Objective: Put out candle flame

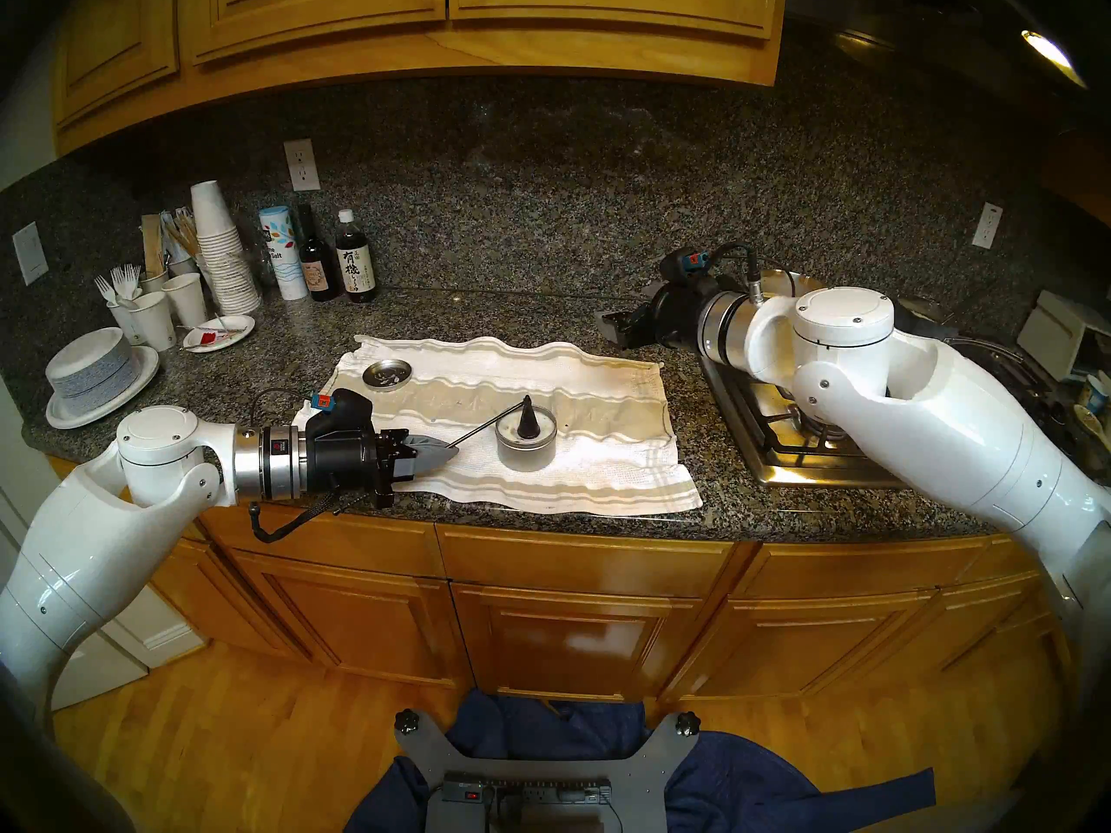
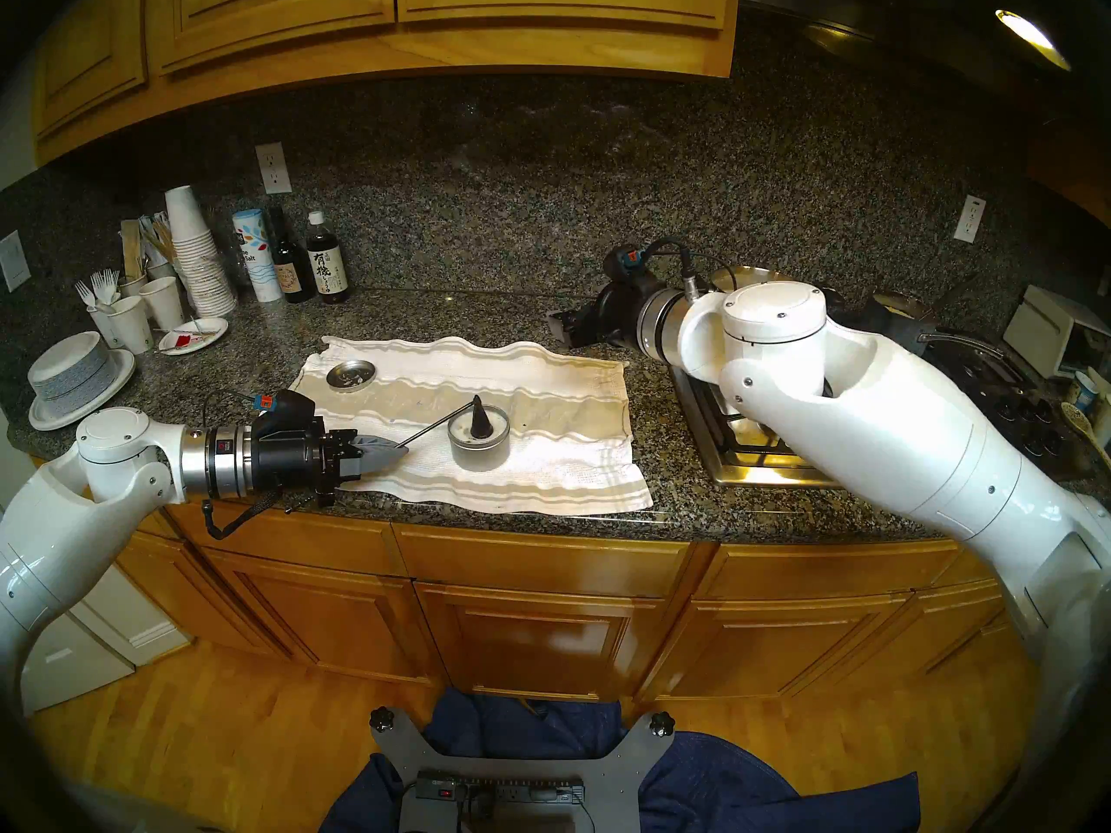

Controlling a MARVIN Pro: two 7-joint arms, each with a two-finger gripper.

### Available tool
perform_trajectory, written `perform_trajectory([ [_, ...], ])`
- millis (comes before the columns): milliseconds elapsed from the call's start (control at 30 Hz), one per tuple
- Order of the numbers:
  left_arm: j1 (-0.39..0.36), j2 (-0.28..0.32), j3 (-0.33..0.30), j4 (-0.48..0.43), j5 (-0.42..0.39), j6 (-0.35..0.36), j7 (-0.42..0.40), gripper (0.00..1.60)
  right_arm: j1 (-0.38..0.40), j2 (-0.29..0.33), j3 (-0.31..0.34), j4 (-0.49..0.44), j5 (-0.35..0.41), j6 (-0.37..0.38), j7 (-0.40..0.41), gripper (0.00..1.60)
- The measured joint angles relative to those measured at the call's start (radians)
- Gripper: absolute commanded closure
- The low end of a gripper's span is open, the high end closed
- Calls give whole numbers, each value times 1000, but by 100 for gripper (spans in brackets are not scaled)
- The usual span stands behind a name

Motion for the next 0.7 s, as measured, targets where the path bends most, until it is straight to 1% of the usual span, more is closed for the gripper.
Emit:
perform_trajectory([
  [700, -1, -10, 0, -1, 0, 4, 5, 160, 0, 0, 0, 0, 0, 0, 0, 0],
])
